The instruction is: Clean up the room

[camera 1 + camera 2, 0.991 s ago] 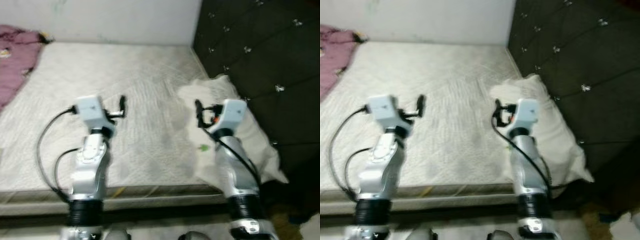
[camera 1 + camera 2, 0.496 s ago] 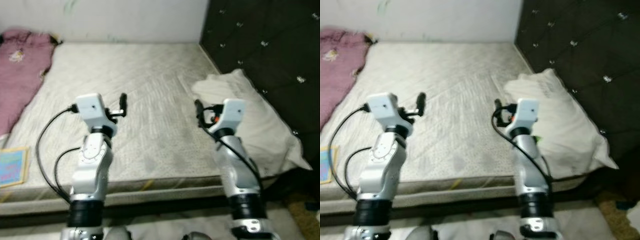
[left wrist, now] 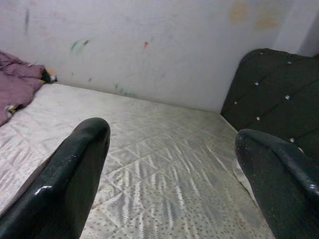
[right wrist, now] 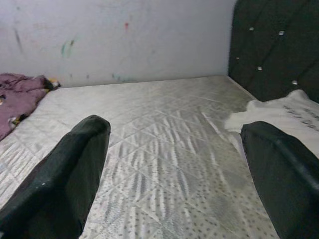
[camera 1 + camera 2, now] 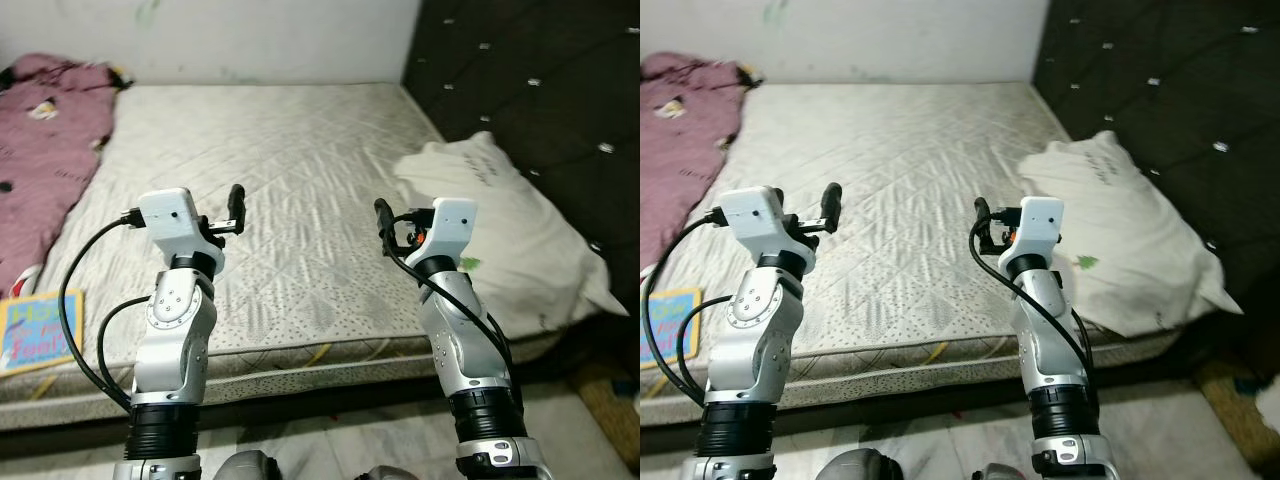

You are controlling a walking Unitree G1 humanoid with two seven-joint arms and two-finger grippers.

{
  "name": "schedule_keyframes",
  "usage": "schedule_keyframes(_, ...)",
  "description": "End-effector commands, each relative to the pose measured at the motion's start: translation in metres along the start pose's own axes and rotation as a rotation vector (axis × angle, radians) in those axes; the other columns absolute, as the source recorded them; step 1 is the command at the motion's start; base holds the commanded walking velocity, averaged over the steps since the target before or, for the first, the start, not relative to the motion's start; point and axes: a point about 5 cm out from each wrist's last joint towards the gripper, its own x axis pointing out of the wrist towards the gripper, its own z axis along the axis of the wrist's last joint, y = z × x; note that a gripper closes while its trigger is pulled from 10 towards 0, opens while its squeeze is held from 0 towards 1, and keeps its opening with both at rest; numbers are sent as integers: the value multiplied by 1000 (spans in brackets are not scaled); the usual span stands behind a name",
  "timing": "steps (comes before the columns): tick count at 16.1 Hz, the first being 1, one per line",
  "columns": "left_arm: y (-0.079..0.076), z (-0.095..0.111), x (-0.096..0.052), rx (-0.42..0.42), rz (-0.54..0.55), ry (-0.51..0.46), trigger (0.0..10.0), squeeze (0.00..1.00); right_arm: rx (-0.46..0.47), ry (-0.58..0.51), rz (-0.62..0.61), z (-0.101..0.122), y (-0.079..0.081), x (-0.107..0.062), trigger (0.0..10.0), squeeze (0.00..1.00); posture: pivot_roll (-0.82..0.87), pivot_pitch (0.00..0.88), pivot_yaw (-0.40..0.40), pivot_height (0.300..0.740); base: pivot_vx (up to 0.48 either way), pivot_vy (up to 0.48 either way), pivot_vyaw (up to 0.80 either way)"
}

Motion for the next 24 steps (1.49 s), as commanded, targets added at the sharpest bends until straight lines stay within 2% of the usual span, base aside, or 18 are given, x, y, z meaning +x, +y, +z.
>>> schedule_keyframes(1,-3,3,0,0,-13,-12,10000,0,-7,-19,-3,6,-2,2,10000,0,31,0,-17,740,300,0,0)
schedule_keyframes(15,-2,5,2,20,3,-20,10000,0,-6,-22,-3,7,-2,4,10000,0,32,0,-16,740,333,0,0)
schedule_keyframes(18,-2,8,5,82,38,-34,10000,0,-3,-22,-4,7,-1,4,10000,0,34,0,-14,740,0,0,0)
schedule_keyframes(20,-3,8,4,106,42,-11,10000,0,-14,-23,1,7,-1,4,10000,0,34,0,-14,740,0,0,0)
schedule_keyframes(22,-4,6,0,69,-9,-2,10000,0,-11,-21,-3,6,-1,4,10000,0,34,0,-12,740,0,0,0)
schedule_keyframes(24,-1,1,-2,66,4,13,10000,0,2,-14,-10,6,-2,4,10000,0,35,0,-12,740,0,165,-400)
